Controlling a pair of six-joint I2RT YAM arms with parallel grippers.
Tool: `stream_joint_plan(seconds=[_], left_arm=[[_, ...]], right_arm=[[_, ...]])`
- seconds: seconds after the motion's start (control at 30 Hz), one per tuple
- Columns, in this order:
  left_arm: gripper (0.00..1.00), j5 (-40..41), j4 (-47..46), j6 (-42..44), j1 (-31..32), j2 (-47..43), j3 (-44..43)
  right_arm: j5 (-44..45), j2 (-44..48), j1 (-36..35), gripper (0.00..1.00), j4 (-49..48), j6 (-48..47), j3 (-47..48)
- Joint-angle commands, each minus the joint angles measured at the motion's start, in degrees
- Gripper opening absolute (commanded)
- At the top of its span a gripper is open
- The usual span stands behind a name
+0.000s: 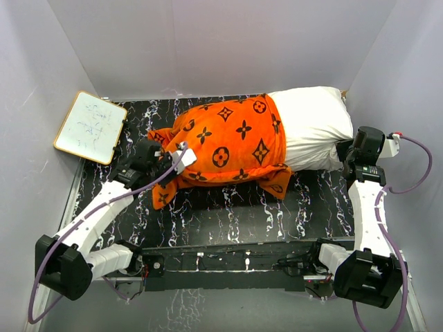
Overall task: Remove the pillowcase from the pillow
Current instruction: Remove the pillow from the pillowcase.
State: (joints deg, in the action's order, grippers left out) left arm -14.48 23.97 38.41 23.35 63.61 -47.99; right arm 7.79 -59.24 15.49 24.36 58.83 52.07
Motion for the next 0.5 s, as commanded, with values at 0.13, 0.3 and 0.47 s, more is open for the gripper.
stream_joint_plan(seconds=[0.13,0.3,0.47], left_arm=[[0.0,18.43,-15.35,1.66,-3.6,-2.84,-13.64],[0.0,20.04,-23.84,1.31,-14.01,-1.0,-26.78],[0.0,18.24,-20.91,-0.19,-20.36,4.24,-44.35]], right_arm=[[5.14,1.69,0.6,0.08,-9.79,4.06,1.51],[9.19,1.94,0.6,0.08,-9.37,3.78,0.63],[12.59,1.4,1.43,0.08,-6.18,3.75,2.7]])
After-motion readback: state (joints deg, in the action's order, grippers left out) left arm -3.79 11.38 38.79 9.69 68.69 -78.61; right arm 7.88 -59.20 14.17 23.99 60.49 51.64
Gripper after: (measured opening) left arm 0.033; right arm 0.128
